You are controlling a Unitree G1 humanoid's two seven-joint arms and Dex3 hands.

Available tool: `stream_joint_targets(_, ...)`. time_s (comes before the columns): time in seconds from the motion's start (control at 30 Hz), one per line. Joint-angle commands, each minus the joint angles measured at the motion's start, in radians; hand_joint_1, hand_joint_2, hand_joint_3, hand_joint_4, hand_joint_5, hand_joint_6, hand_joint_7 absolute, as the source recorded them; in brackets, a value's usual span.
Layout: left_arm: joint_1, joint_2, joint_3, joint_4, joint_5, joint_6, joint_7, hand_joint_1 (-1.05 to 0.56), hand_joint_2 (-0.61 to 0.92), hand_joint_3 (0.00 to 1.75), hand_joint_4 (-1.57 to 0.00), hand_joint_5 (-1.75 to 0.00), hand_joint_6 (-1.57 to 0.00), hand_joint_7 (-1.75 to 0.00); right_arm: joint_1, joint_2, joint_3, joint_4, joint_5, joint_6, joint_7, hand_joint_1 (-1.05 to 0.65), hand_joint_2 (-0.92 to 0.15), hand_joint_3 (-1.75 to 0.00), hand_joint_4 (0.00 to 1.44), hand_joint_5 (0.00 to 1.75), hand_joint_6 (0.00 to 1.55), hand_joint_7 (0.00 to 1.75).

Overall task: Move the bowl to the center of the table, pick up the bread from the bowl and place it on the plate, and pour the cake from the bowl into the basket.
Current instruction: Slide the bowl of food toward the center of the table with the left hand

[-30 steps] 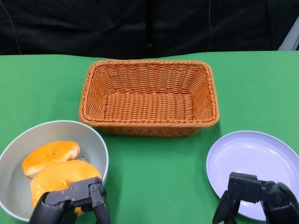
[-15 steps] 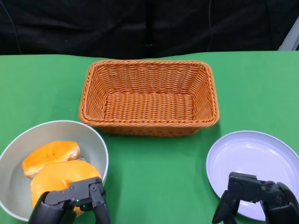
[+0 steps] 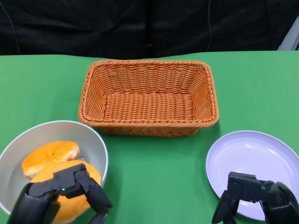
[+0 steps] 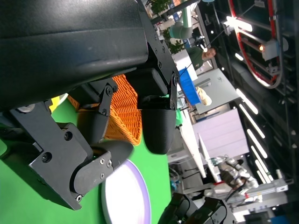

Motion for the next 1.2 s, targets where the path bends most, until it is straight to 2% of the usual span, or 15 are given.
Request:
stream_joint_targets(0.03, -0.02, 0.055, 0.047, -0.001, 0.005, -0.023, -0.02, -0.34, 0.71, 0.46, -0.59, -0.97, -0.64, -0.57, -0.001, -0.006, -0.004, -0.003, 0.01, -0.01, 0.0, 0.06, -0.08, -1.75, 0.96, 1.75, 0.89, 1.45)
stream_joint_targets(0.07, -0.025, 0.064, 0.056, 0.004, 0.012, -0.034, -0.021, -0.37, 0.78, 0.33, -0.56, -0.9, -0.64, -0.47, 0.0, -0.006, -0.003, -0.004, 0.01, -0.009, 0.0, 0.07, -0.08, -1.75, 0.96, 1.75, 0.89, 1.45)
stream_joint_targets(0.13, -0.036, 0.077, 0.084, 0.014, 0.032, -0.054, -0.013, -0.4, 0.86, 0.19, -0.56, -0.83, -0.64, -0.37, 0.001, -0.005, -0.002, -0.008, 0.01, -0.003, 0.002, 0.07, -0.08, -1.75, 0.96, 1.75, 0.89, 1.45)
stream_joint_targets(0.23, -0.047, 0.087, 0.128, 0.024, 0.071, -0.07, 0.01, -0.45, 0.91, 0.09, -0.54, -0.79, -0.65, -0.27, 0.001, -0.004, 0.0, -0.011, 0.009, 0.001, 0.003, 0.08, -0.08, -1.75, 0.96, 1.75, 0.89, 1.45)
stream_joint_targets(0.5, -0.084, 0.114, 0.256, 0.103, 0.169, -0.148, 0.067, -0.51, 0.92, 0.09, -0.38, -0.64, -0.56, -0.16, 0.002, 0.001, 0.005, -0.013, 0.008, 0.009, 0.003, 0.08, -0.09, -1.75, 0.97, 1.75, 0.88, 1.45)
stream_joint_targets(0.73, -0.064, 0.125, 0.35, 0.107, 0.295, -0.098, 0.139, -0.6, 0.92, 0.14, -0.26, -0.52, -0.46, -0.08, 0.001, 0.001, 0.002, -0.01, -0.003, 0.001, -0.004, 0.06, -0.1, -1.75, 0.97, 1.75, 0.88, 1.45)
stream_joint_targets(0.9, -0.07, 0.132, 0.384, 0.142, 0.34, -0.093, 0.189, -0.63, 0.92, 0.22, -0.16, -0.4, -0.36, -0.01, 0.004, -0.001, 0.003, -0.011, 0.004, 0.004, 0.0, 0.05, -0.09, -1.75, 0.97, 1.75, 0.88, 1.45)
stream_joint_targets(1.2, -0.086, 0.168, 0.416, 0.193, 0.364, 0.0, 0.222, -0.7, 0.92, 0.36, -0.06, -0.33, -0.24, 0.0, 0.01, 0.003, 0.006, -0.016, 0.002, 0.003, -0.003, 0.06, -0.1, -1.75, 0.96, 1.75, 0.88, 1.45)
